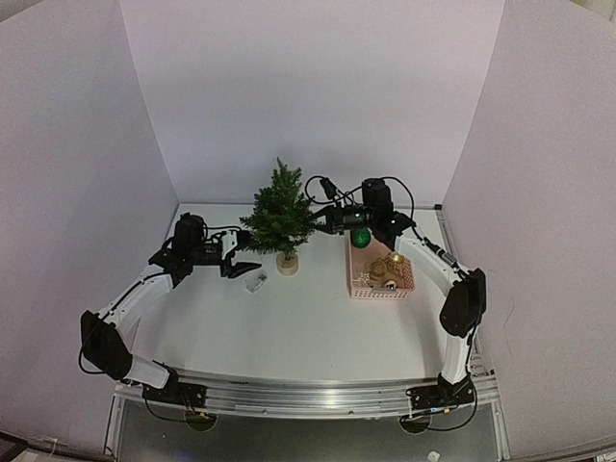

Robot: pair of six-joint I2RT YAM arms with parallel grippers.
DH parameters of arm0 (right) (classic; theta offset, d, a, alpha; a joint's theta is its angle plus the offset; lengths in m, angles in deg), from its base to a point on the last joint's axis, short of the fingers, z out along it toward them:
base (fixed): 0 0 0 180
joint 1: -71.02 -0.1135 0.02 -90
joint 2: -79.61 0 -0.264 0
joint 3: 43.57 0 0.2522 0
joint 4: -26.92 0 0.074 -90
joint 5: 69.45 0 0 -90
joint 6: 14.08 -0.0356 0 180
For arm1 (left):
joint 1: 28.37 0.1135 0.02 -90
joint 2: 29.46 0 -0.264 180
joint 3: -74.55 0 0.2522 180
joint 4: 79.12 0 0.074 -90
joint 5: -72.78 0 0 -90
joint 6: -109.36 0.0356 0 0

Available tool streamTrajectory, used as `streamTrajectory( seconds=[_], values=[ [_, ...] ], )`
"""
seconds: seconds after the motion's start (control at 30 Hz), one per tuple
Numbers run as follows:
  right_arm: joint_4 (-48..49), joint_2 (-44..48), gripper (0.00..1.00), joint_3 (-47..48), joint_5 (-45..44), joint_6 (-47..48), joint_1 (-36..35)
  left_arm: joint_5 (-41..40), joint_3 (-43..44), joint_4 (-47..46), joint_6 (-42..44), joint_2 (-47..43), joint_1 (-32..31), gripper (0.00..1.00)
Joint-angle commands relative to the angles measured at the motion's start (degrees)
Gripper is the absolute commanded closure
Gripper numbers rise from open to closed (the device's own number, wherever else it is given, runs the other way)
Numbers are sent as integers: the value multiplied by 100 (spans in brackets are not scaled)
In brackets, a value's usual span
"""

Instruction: Decorate the small christmas tree

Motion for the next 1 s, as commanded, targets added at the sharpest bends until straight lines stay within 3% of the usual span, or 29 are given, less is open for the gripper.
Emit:
streamTrajectory(
  seconds=[0.0,0.33,0.6,0.83,0.97],
  values=[
    [111,114,100,245,111,118,-19,144,101,220,349,-50,35,34],
    [122,126,100,288,141,125,-18,-66,301,93,164,370,17,44],
    [120,70,100,286,76,131,-19,18,323,-37,-50,290,-11,99],
    [125,197,98,-79,-464,-46,150,-685,563,497,89,158,139,100],
    [129,382,76,-474,-1198,-279,400,-1163,754,892,564,148,287,100]
  ],
)
